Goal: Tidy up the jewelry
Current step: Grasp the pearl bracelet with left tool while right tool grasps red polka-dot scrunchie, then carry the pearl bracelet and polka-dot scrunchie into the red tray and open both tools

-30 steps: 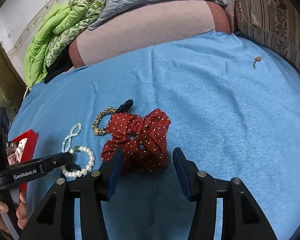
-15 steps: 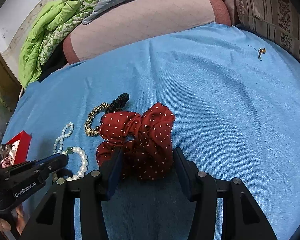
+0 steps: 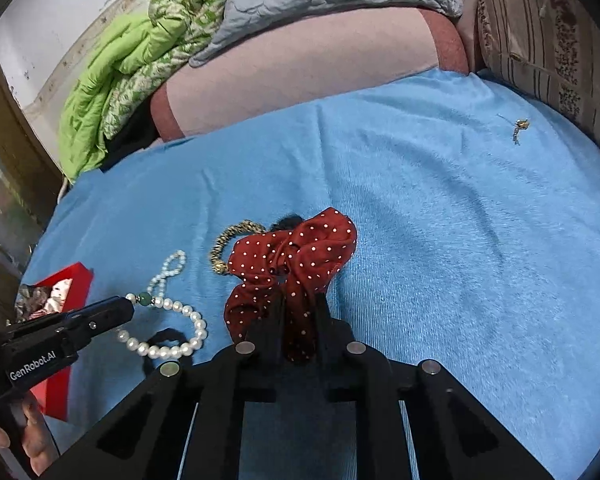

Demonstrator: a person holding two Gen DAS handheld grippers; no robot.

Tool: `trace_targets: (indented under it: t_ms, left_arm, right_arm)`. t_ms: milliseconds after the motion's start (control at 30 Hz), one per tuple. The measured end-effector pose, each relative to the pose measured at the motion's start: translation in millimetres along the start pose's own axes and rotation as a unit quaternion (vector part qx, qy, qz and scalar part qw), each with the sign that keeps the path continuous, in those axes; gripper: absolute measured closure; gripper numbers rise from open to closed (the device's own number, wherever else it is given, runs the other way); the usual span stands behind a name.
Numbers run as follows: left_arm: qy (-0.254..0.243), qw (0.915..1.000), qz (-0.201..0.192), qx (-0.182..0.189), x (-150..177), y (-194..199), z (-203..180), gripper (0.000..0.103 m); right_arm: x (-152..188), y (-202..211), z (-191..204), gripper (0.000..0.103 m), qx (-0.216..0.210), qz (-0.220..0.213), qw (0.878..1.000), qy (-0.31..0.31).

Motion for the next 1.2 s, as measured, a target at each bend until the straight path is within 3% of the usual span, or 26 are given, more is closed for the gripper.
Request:
trace_targets:
  t_ms: [533, 933, 1200]
  left_arm:
    - [0.010, 0.9975, -0.070, 0.009, 4, 99, 12, 0.094]
    - [0.048, 0.9911, -0.121, -0.027, 12, 165, 83, 0.094]
    - [0.082, 0.9812, -0.163, -0.063, 14, 203, 147, 0.094]
  right_arm:
    - [9, 67, 40, 0.089, -0.013, -0.038, 0.999, 0.016]
    - [7, 92, 122, 0.089, -0.052, -0.050, 0.995, 0.074]
    - [13, 88, 194, 0.089, -0.085, -0.039, 0.988, 0.120]
Point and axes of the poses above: each gripper's, at about its wrist camera, not at the fingertips, and y roughly against the way its jaws point, z to its left, x to its underside, the point moved 10 cm from there along -y, roughly the way its jaws point, and after that the axes turned 13 degrees about y, right-handed, at the moved point
